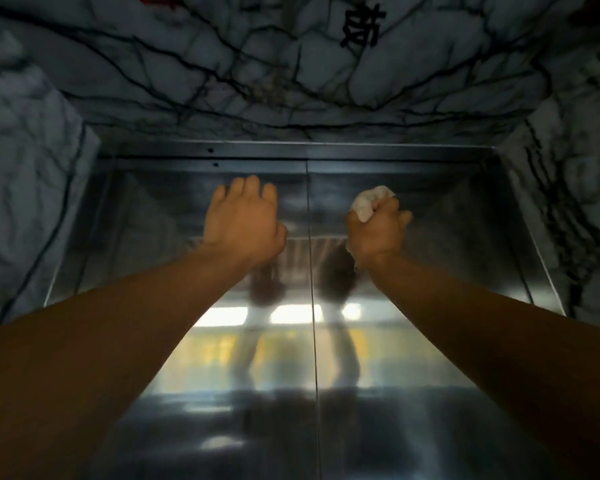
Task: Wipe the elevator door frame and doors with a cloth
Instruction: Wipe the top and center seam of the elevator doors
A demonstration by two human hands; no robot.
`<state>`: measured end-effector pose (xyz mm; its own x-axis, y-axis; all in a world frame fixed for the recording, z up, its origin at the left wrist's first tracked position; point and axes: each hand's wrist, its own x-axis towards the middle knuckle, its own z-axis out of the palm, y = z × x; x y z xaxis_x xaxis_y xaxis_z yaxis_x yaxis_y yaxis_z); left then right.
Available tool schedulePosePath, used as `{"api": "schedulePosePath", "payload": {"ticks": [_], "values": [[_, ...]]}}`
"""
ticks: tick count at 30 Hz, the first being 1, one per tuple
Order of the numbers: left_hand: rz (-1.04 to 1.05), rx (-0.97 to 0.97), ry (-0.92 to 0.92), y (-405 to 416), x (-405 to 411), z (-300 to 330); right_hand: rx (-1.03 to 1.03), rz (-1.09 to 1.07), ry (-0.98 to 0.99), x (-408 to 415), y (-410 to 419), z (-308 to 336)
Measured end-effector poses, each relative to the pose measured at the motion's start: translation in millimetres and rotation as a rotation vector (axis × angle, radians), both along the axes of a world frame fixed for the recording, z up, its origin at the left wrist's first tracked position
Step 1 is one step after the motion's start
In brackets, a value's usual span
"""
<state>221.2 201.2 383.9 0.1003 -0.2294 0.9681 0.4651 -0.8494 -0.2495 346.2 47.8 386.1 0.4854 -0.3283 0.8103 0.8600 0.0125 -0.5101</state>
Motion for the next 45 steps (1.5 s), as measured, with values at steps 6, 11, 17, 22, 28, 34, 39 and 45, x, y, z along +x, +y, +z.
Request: {"api": "schedulePosePath", "payload": {"ticks": [6, 11, 17, 22, 28, 34, 39, 45], "values": [[0.058, 0.028, -0.039, 39, 3, 25, -0.019, -0.156, -0.103, -5, 52, 43], [0.068, -0.04, 0.014, 59, 26, 44, 0.069, -0.3, -0.187, 2, 77, 76], [0.027, 0.016, -0.007, 63, 65, 75, 0.087, -0.572, -0.336, 31, 93, 106], [-0.032, 0.073, 0.075, 66, 104, 89, 0.044, -0.628, -0.369, 63, 106, 132], [-0.147, -0.06, -0.008, 89, 148, 112, -0.426, -1.017, -0.574, 114, 131, 150], [-0.352, -0.041, -0.182, 110, 176, 110, -0.459, -1.004, -0.581, 112, 135, 163], [-0.376, -0.028, -0.182, 107, 178, 112, -0.411, -1.053, -0.587, 114, 130, 168], [-0.373, -0.038, -0.161, 113, 178, 106, -0.496, -1.092, -0.61, 114, 126, 175]]}}
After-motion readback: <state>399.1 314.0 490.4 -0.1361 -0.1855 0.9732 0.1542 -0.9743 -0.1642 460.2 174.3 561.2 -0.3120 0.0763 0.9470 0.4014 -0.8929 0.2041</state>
